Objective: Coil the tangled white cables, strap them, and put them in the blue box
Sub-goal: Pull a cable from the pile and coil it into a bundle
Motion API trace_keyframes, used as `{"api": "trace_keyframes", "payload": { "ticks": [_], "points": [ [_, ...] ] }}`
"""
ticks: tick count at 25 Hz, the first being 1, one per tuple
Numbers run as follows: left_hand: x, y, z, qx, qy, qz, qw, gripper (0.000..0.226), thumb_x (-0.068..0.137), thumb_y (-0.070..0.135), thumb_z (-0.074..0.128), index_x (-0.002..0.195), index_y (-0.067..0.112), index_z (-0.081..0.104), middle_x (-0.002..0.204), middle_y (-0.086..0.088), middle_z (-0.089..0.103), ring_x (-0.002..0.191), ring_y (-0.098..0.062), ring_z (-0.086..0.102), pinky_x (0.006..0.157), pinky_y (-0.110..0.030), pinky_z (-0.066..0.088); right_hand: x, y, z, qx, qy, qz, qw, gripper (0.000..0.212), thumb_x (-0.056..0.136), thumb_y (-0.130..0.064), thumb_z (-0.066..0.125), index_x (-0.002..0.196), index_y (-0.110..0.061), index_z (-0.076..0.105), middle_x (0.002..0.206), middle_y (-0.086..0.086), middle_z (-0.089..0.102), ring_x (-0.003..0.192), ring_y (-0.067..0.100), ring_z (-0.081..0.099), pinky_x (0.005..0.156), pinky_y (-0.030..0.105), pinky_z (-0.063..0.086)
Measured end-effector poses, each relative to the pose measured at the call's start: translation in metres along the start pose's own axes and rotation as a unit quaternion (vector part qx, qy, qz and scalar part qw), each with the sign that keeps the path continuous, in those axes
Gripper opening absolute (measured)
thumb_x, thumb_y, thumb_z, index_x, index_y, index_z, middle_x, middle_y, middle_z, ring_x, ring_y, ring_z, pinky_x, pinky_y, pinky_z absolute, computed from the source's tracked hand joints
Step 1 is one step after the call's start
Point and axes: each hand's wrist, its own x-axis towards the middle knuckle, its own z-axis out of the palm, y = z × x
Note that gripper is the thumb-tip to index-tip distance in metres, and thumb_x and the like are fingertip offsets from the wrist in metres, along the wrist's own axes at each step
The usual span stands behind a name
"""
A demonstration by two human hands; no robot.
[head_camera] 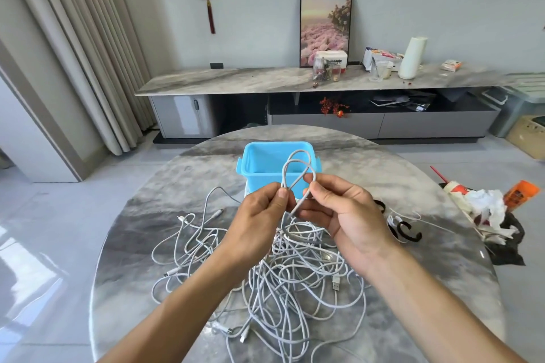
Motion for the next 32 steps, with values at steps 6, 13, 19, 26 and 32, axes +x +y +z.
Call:
{"api": "trace_keyframes", "payload": {
  "ticks": [6, 13, 19, 26, 32],
  "points": [
    [-0.002, 0.000, 0.005, -0.071, -0.034, -0.036, 0.996, 0.036, 0.106, 0.024, 0.038, 0.091, -0.005, 0.053, 0.054, 0.000, 0.047, 0.056, -0.029, 0.053, 0.072, -0.044, 0.051, 0.000, 0.004, -0.001, -0.063, 0.066, -0.074, 0.993, 0.012, 0.090, 0.002, 0.063, 0.099, 0.003, 0.071, 0.073, 0.015, 0.070, 0.062, 0.018, 0.068, 0.059, 0.023, 0.058],
    [0.002, 0.006, 0.001, -0.165, -0.080, -0.128, 0.975, 0.032, 0.106, 0.022, 0.035, 0.090, 0.002, 0.052, 0.054, 0.005, 0.021, 0.042, -0.005, 0.016, 0.038, -0.016, 0.019, 0.002, 0.004, 0.000, -0.054, 0.092, -0.062, 0.992, 0.016, 0.084, 0.001, 0.069, 0.100, -0.003, 0.069, 0.073, 0.012, 0.069, 0.062, 0.021, 0.067, 0.056, 0.025, 0.057],
    [-0.009, 0.009, 0.008, -0.165, -0.137, -0.125, 0.969, 0.030, 0.106, 0.024, 0.035, 0.086, 0.005, 0.046, 0.057, 0.003, 0.022, 0.044, -0.006, 0.016, 0.040, -0.017, 0.019, 0.005, 0.008, 0.005, 0.111, -0.036, 0.041, 0.992, 0.046, 0.090, -0.040, 0.051, 0.124, -0.010, 0.058, 0.094, 0.012, 0.073, 0.082, 0.026, 0.069, 0.079, 0.038, 0.045],
    [-0.015, 0.012, 0.032, -0.170, -0.158, -0.185, 0.955, 0.037, 0.105, 0.026, 0.038, 0.072, 0.012, 0.047, 0.049, 0.005, 0.023, 0.041, -0.008, 0.018, 0.043, -0.018, 0.017, 0.012, 0.003, 0.013, 0.150, 0.031, 0.063, 0.986, 0.039, 0.101, -0.045, 0.042, 0.075, -0.017, 0.048, 0.045, -0.003, 0.034, 0.038, 0.012, 0.034, 0.056, 0.029, 0.038],
    [-0.016, 0.007, 0.029, -0.158, -0.081, -0.169, 0.970, 0.045, 0.103, 0.037, 0.041, 0.064, 0.014, 0.042, 0.049, 0.003, 0.024, 0.043, -0.015, 0.027, 0.044, -0.024, 0.032, 0.008, -0.001, 0.008, 0.078, -0.048, 0.050, 0.995, 0.041, 0.096, -0.049, 0.046, 0.098, -0.011, 0.061, 0.081, 0.014, 0.071, 0.065, 0.027, 0.066, 0.066, 0.035, 0.053]
  ]
}}
